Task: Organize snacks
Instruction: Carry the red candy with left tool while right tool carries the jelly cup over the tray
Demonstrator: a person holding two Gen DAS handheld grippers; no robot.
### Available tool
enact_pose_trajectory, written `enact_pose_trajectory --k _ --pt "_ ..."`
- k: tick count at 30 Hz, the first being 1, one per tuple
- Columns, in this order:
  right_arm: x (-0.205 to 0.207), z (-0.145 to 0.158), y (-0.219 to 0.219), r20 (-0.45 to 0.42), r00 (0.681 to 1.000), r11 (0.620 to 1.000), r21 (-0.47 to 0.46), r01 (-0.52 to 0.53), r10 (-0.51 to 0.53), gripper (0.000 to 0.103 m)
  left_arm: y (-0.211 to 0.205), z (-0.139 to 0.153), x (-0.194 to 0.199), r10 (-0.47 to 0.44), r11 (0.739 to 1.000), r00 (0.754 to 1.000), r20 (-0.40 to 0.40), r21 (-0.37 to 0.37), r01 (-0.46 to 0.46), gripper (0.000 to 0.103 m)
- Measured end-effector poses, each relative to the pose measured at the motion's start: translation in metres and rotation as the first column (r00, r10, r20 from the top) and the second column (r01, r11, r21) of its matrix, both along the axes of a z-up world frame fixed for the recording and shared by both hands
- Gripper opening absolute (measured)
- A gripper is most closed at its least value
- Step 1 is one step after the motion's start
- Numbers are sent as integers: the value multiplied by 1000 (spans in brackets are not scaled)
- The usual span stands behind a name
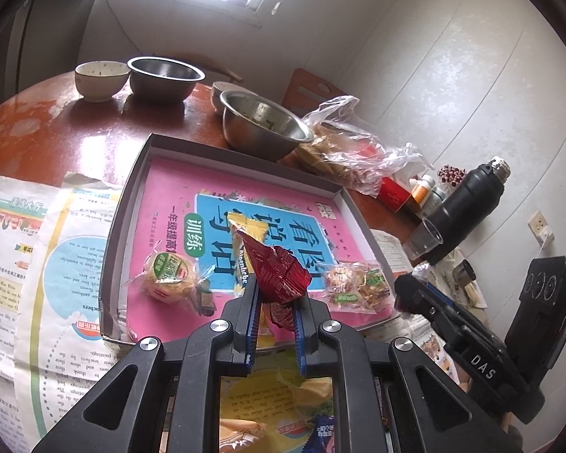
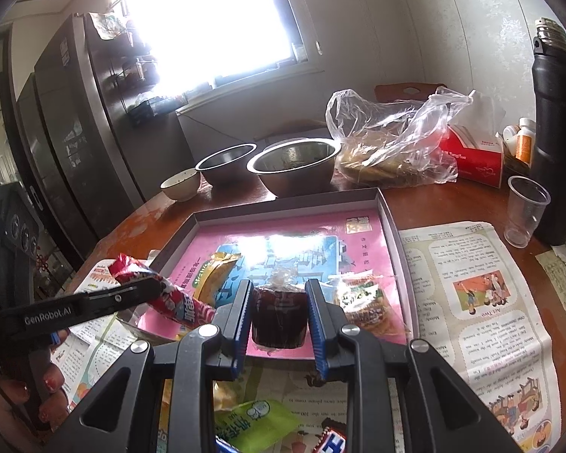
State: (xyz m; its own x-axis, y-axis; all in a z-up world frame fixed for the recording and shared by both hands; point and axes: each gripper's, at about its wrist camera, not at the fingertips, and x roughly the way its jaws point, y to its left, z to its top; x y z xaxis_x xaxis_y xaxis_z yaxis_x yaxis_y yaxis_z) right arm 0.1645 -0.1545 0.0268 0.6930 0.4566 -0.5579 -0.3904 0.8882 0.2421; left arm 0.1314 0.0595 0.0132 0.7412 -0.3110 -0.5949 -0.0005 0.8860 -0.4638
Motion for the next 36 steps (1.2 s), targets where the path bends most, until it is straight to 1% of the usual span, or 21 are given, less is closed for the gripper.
enact_pose_trajectory --k 15,22,36 --pt "19 -4 19 -10 1000 1000 4 -13 13 28 3 -9 7 10 1000 1000 -18 13 -9 16" --pt "28 -12 27 -37 999 1000 9 -16 17 28 5 -12 8 11 1000 1000 -24 15 -11 16" --pt "35 -29 37 -70 998 999 -35 -11 8 28 10 -18 13 21 1000 999 -40 11 -21 16"
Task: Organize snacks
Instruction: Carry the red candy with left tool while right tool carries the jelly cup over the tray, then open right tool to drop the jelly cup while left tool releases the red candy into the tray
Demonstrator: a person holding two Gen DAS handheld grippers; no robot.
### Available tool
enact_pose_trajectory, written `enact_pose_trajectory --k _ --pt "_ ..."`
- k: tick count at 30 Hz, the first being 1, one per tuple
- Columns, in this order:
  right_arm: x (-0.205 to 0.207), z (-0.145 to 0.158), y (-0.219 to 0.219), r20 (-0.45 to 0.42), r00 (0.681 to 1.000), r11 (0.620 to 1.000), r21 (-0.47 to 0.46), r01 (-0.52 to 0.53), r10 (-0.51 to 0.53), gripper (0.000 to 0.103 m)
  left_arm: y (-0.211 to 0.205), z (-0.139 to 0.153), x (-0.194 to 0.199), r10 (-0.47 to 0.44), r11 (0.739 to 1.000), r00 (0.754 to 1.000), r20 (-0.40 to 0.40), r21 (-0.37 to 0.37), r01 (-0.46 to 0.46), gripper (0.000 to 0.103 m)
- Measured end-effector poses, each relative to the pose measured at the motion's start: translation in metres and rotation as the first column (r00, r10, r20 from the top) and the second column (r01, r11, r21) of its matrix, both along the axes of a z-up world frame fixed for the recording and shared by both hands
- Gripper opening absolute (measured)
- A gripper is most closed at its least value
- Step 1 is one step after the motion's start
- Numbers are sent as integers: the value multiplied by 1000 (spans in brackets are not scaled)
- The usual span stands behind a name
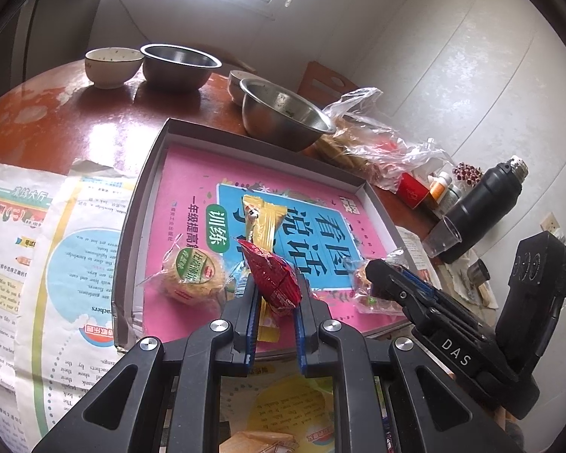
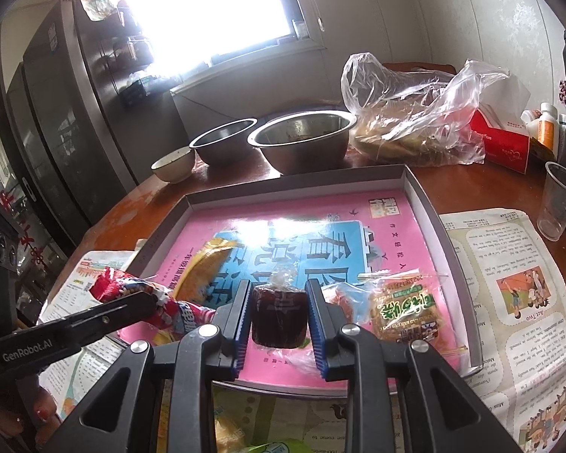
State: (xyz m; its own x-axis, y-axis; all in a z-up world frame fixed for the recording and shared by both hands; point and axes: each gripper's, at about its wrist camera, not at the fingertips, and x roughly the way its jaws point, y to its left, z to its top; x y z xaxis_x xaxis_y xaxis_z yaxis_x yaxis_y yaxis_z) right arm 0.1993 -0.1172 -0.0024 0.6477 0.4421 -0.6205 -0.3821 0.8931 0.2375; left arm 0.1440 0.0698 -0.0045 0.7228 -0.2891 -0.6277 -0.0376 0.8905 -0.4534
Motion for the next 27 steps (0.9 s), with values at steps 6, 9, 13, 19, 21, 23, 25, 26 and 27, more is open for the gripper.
enact_pose_trajectory --k 6,9,13,19,21,23,25,26,27 --pt "0 -1 1 8 1000 1000 -22 1 -1 28 0 -1 1 3 1000 1000 -4 0 -3 16" --pt "-1 -2 2 15 1000 999 -33 -3 4 28 1 -2 1 6 1000 1000 -6 1 -6 16" --pt "-4 -2 3 25 1000 999 -43 -14 16 28 1 -3 1 7 1000 1000 -9 3 -7 16" --pt "-4 -1 3 27 999 999 -37 -23 24 28 4 -4 1 7 1000 1000 -14 -1 -7 17" --pt "-3 -1 2 27 999 999 -36 -19 20 28 3 -4 2 7 1000 1000 -18 0 -7 18" --pt "-3 -1 2 29 999 999 -37 -17 18 28 2 -4 2 5 1000 1000 -22 4 -5 18" --pt "-3 0 2 30 999 999 -40 -12 14 28 1 -4 1 2 1000 1000 -25 7 -2 18" --pt "-3 0 1 30 999 999 -39 -11 12 28 1 -4 1 1 1000 1000 -28 12 0 18" --pt "-3 1 1 29 1000 999 -39 -9 10 28 0 -4 1 0 1000 1000 -28 15 0 18"
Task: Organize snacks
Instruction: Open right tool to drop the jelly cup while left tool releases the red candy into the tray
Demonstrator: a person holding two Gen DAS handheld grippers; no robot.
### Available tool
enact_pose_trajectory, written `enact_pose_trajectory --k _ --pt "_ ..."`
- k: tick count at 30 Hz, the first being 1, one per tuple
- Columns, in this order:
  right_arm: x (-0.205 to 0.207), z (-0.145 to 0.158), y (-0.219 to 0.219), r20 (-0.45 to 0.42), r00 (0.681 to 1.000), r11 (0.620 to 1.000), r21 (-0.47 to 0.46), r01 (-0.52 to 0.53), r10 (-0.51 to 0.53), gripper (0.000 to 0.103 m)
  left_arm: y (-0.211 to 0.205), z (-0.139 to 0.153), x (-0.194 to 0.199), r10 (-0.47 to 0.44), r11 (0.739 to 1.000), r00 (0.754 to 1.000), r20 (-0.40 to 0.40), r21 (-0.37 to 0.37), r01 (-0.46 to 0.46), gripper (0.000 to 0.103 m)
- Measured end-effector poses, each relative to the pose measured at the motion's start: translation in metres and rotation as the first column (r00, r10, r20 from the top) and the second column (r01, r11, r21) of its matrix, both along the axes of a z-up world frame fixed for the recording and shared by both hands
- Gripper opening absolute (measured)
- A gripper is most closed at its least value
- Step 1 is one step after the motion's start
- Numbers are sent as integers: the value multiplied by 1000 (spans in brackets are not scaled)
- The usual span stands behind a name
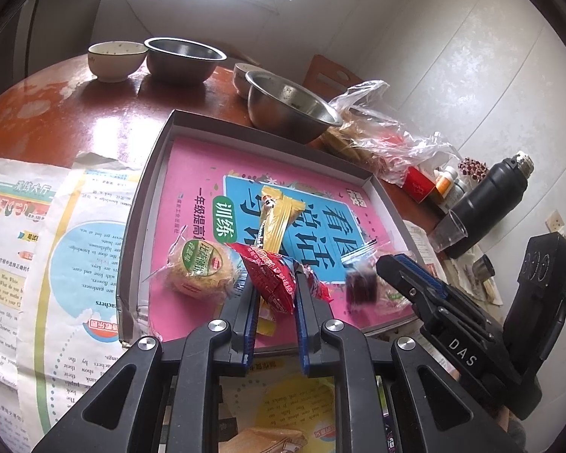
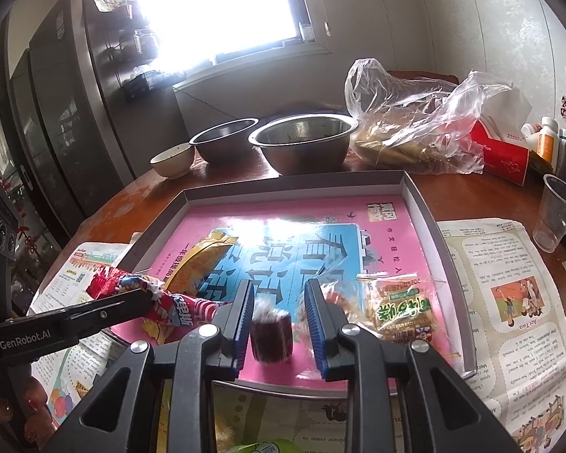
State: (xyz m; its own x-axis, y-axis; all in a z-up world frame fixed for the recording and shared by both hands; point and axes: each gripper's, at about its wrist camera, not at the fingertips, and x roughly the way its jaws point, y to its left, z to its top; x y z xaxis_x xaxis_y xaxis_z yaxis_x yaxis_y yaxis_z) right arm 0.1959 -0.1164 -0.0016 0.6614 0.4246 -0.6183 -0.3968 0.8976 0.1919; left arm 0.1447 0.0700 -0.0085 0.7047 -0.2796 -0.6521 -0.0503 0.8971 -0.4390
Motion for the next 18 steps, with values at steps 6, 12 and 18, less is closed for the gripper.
enact_pose_trajectory --k 6,12,18 --pt "-1 2 -5 -2 1000 1000 11 11 -11 28 -3 -1 -2 -10 1000 1000 -9 12 10 18" --pt "-2 3 -11 -8 1000 1000 17 18 -17 28 -8 -2 -4 -15 999 1000 -19 44 16 20" --pt "-4 4 -15 -10 1000 1000 21 23 -23 28 -10 -4 -5 -13 998 999 -33 62 15 21"
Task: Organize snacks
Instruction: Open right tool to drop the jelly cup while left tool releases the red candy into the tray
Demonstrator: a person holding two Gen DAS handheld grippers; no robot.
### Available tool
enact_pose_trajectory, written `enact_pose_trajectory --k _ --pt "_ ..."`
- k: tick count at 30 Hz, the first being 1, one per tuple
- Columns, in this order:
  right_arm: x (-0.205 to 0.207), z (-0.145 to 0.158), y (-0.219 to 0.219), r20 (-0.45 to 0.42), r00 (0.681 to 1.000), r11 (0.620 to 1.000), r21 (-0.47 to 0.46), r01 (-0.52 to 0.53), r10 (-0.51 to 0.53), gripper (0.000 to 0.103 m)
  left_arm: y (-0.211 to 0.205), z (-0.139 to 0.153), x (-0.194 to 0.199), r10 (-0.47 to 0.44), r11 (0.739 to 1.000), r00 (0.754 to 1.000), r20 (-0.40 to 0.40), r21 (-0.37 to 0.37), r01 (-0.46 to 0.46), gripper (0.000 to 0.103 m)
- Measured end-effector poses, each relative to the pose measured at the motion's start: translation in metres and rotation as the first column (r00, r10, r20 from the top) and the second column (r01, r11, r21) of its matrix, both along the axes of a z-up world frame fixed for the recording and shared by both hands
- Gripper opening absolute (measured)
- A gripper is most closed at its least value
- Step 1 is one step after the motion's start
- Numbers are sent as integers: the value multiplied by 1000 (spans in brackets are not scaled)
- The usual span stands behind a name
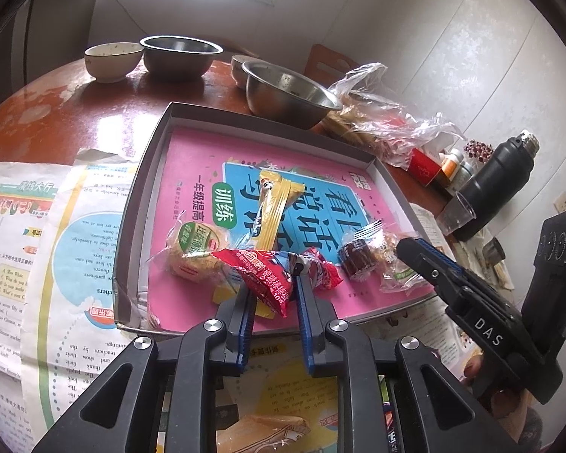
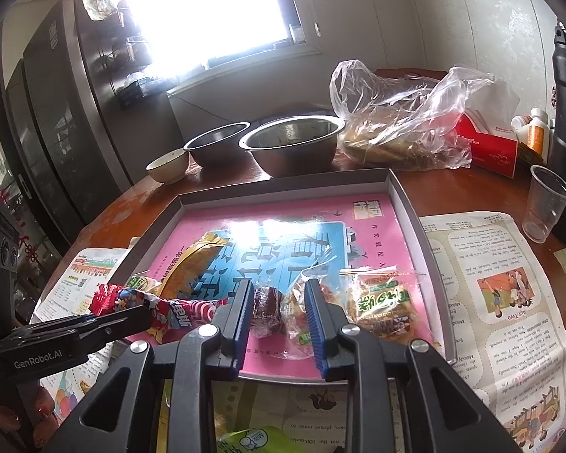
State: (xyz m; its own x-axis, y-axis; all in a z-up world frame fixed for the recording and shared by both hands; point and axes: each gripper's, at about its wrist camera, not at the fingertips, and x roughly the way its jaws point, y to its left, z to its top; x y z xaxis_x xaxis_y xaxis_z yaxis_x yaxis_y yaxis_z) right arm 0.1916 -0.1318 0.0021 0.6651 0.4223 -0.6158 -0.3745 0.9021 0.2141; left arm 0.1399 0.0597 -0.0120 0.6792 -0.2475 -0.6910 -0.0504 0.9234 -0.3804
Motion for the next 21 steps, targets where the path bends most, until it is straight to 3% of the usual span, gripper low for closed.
enact_pose_trajectory --k 10,14,21 --pt "-3 1 -8 -5 1000 1000 0 15 -15 28 0 0 -2 7 1000 1000 -12 28 -6 25" --pt "-3 -1 -8 -15 1000 1000 -6 20 -20 28 3 3 -3 18 999 1000 -10 44 -18 39" --pt "-5 -2 -10 -21 999 1000 -4 26 -26 28 6 5 -6 30 998 1000 -7 60 -30 52"
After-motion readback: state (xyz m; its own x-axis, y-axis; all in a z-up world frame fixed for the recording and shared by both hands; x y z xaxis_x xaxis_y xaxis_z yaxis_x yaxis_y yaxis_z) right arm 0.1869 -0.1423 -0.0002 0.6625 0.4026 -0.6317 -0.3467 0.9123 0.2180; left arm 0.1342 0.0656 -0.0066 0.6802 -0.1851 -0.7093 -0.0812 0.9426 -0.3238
